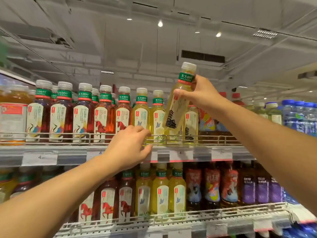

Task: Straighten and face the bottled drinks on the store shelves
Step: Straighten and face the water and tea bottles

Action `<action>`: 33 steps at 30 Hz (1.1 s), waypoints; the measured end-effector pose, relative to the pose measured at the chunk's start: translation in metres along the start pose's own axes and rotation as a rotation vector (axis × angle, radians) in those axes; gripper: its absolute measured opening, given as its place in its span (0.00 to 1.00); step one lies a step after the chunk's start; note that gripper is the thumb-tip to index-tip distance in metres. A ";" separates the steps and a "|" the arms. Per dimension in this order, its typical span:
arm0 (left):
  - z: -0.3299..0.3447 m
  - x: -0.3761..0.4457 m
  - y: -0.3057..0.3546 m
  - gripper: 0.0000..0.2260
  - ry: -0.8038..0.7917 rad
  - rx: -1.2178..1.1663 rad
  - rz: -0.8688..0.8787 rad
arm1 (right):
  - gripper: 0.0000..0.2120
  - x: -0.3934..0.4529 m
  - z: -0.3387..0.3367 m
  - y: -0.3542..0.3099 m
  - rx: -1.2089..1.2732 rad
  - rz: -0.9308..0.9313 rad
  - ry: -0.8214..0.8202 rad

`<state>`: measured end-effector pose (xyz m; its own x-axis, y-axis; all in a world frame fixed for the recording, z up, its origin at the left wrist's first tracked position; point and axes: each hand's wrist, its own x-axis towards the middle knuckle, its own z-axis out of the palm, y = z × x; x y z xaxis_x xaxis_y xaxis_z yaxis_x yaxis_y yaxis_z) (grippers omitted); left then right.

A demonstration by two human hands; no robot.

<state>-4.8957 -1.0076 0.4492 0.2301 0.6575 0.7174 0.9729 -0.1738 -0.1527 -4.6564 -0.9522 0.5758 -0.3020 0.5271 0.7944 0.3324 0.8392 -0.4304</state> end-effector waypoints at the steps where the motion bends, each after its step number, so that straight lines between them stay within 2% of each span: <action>1: 0.006 0.001 0.007 0.22 -0.009 0.024 -0.001 | 0.22 0.004 -0.002 0.008 -0.031 -0.011 0.018; 4: 0.016 0.004 0.024 0.24 -0.033 0.082 -0.037 | 0.23 0.013 -0.006 0.024 -0.082 -0.032 0.039; 8: 0.023 0.003 0.030 0.26 -0.039 0.164 -0.065 | 0.23 0.014 -0.007 0.033 -0.099 -0.061 -0.039; 15: 0.016 0.005 0.036 0.28 -0.053 0.161 -0.074 | 0.33 0.018 0.015 0.050 -0.256 -0.078 -0.133; 18: 0.014 0.006 0.034 0.27 -0.051 0.164 -0.071 | 0.37 0.019 0.024 0.054 -0.449 -0.133 -0.103; 25: 0.015 0.009 0.024 0.26 -0.030 0.157 -0.038 | 0.42 0.031 0.027 0.060 -0.524 -0.069 -0.081; 29: 0.016 0.010 0.022 0.25 0.003 0.148 -0.015 | 0.44 0.037 0.025 0.064 -0.695 -0.072 -0.055; 33: 0.015 0.012 0.019 0.27 0.010 0.161 0.011 | 0.50 0.045 0.019 0.073 -0.764 -0.082 -0.100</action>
<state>-4.8738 -0.9923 0.4448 0.2408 0.6485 0.7221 0.9619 -0.0600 -0.2669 -4.6629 -0.8644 0.5721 -0.4196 0.5072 0.7528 0.8186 0.5698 0.0724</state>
